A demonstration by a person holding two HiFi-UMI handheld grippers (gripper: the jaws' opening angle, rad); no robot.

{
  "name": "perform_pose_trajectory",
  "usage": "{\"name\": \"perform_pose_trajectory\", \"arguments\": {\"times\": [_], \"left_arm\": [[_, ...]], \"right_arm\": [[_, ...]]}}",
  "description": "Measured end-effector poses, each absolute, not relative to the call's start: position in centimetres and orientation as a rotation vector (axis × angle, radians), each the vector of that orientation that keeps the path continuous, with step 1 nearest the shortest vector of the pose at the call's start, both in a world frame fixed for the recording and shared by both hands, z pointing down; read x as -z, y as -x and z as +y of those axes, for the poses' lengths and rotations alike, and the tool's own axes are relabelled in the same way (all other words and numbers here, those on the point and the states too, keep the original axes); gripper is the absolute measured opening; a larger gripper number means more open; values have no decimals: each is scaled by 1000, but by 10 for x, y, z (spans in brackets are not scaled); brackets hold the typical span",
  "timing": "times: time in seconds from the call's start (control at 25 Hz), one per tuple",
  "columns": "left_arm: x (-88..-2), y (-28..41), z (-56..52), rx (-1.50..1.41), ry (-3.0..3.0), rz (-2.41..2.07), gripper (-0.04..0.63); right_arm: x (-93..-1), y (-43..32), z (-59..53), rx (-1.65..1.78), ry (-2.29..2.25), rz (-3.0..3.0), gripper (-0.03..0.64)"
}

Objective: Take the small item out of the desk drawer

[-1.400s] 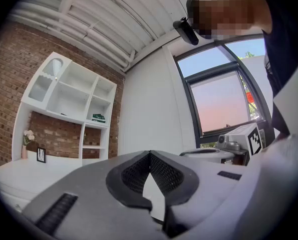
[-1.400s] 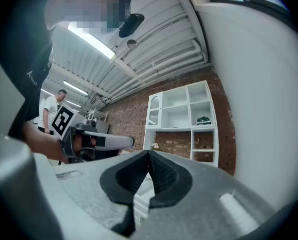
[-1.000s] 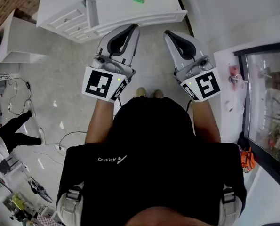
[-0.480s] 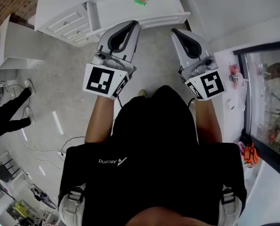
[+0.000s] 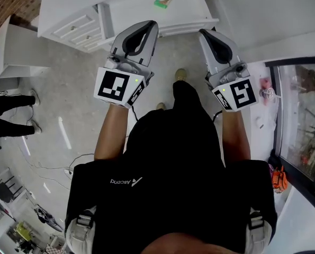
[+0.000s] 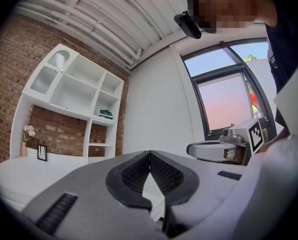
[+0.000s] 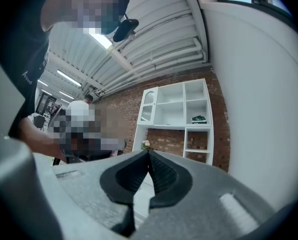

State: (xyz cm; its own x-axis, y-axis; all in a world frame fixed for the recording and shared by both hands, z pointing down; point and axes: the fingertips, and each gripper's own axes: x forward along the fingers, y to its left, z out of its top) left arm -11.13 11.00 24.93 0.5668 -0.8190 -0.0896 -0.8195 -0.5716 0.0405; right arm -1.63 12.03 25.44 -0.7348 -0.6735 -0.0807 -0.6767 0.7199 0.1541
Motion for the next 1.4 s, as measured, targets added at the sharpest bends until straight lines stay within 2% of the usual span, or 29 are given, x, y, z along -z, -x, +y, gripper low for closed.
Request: {"name": "perform_pose_trajectory", "arguments": {"times": [0.64, 0.92, 1.4], "left_arm": [[-335, 97, -64, 210, 2763, 1665, 9], [-397, 85, -137, 518, 2802, 1737, 116], [-483, 75, -209, 911, 2877, 1744, 240]], "right_arm": [[-277, -17, -48, -215, 1051, 2922, 2], [-296, -32, -122, -159, 987, 2968, 2], [-311, -36, -196, -105, 936, 3022, 2]]}}
